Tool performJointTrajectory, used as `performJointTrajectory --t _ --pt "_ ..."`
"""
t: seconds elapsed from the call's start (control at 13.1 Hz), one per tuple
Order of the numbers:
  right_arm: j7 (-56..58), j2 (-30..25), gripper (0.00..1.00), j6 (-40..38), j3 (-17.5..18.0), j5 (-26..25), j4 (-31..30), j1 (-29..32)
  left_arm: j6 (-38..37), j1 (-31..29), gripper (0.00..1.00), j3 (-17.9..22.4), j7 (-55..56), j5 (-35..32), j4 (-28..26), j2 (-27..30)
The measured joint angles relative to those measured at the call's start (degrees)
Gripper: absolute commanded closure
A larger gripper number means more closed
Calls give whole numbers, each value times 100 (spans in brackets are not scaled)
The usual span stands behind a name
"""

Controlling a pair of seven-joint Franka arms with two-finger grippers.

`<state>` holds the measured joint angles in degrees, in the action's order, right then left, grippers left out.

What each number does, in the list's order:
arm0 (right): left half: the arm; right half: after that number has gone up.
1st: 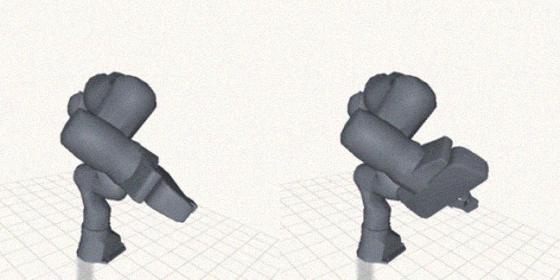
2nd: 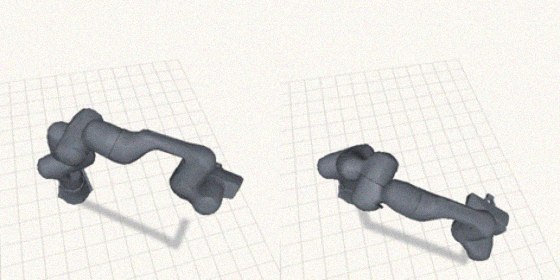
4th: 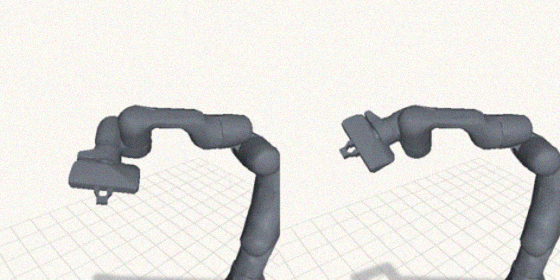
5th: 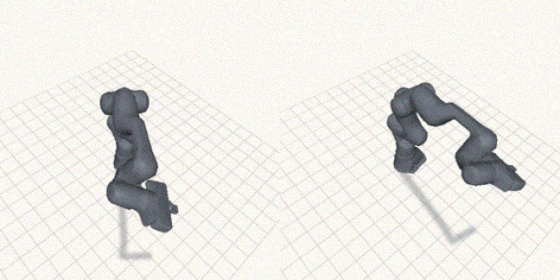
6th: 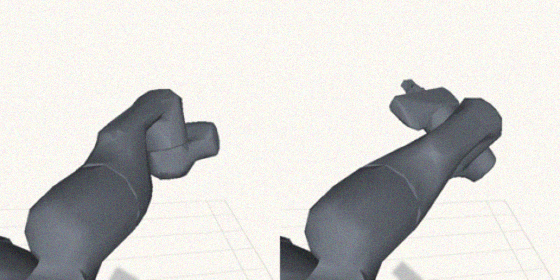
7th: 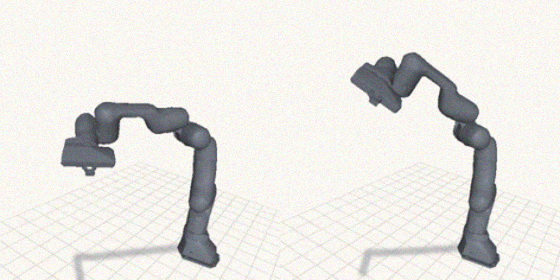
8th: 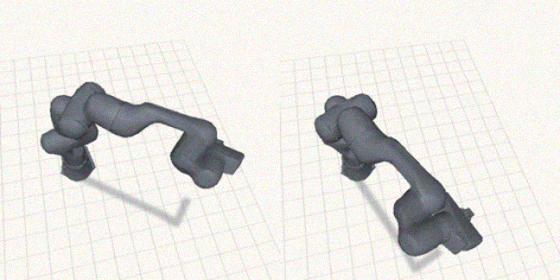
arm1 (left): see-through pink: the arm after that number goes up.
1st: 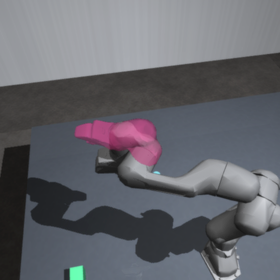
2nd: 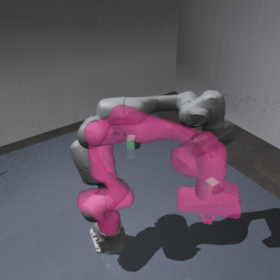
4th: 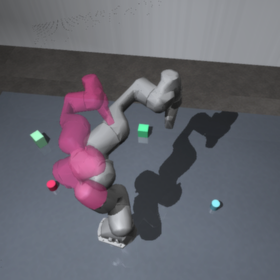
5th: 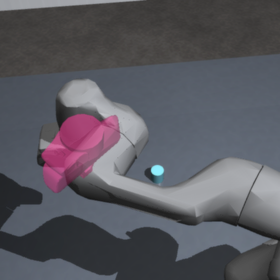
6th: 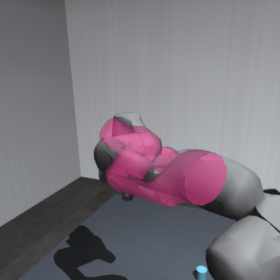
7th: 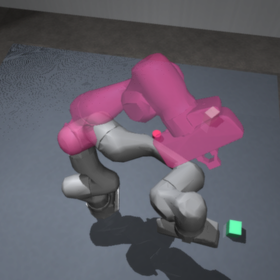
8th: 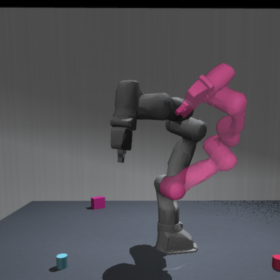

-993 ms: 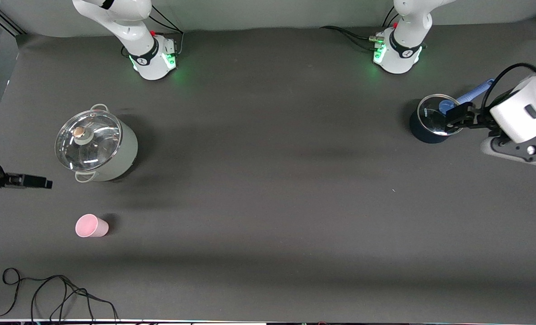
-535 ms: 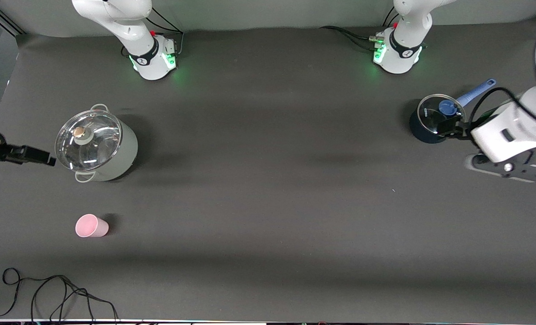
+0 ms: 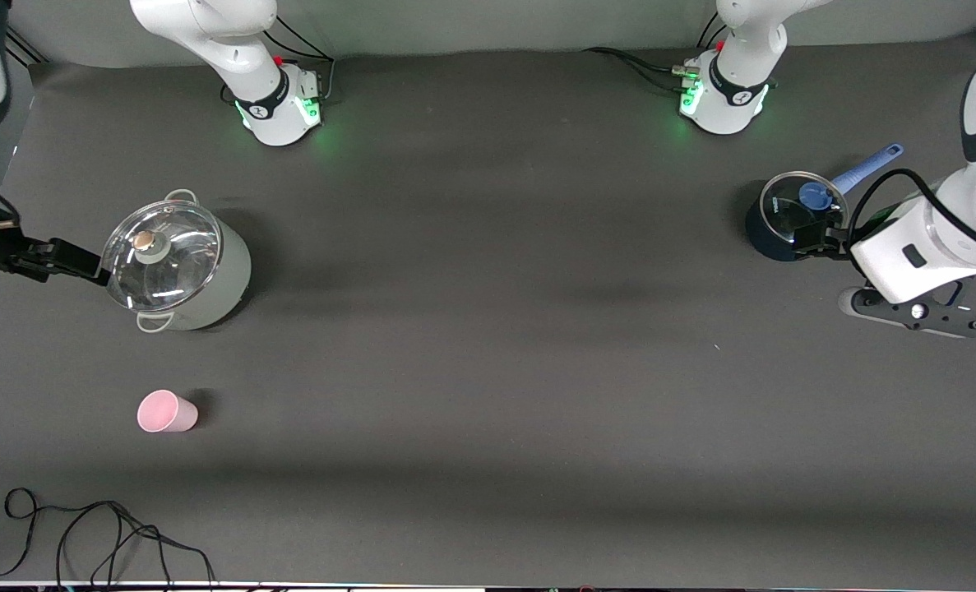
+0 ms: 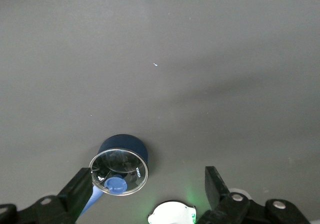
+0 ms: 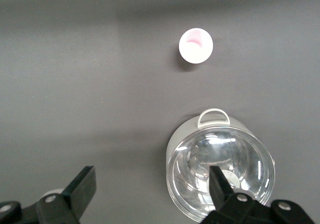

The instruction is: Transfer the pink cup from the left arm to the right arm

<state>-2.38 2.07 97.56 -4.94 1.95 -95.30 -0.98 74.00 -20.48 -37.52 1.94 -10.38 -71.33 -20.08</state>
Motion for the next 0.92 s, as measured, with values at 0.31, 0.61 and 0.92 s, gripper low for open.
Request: performJointTrajectory --t 0.31,0.61,0.92 --pt "-34 -197 0 27 30 -59 3 -27 2 -3 0 -9 1 2 0 1" --pt "-33 -289 0 27 211 -60 4 247 2 609 0 693 1 14 5 13" --pt "-33 -292 0 -340 304 -63 12 260 44 1997 0 2336 1 459 78 119"
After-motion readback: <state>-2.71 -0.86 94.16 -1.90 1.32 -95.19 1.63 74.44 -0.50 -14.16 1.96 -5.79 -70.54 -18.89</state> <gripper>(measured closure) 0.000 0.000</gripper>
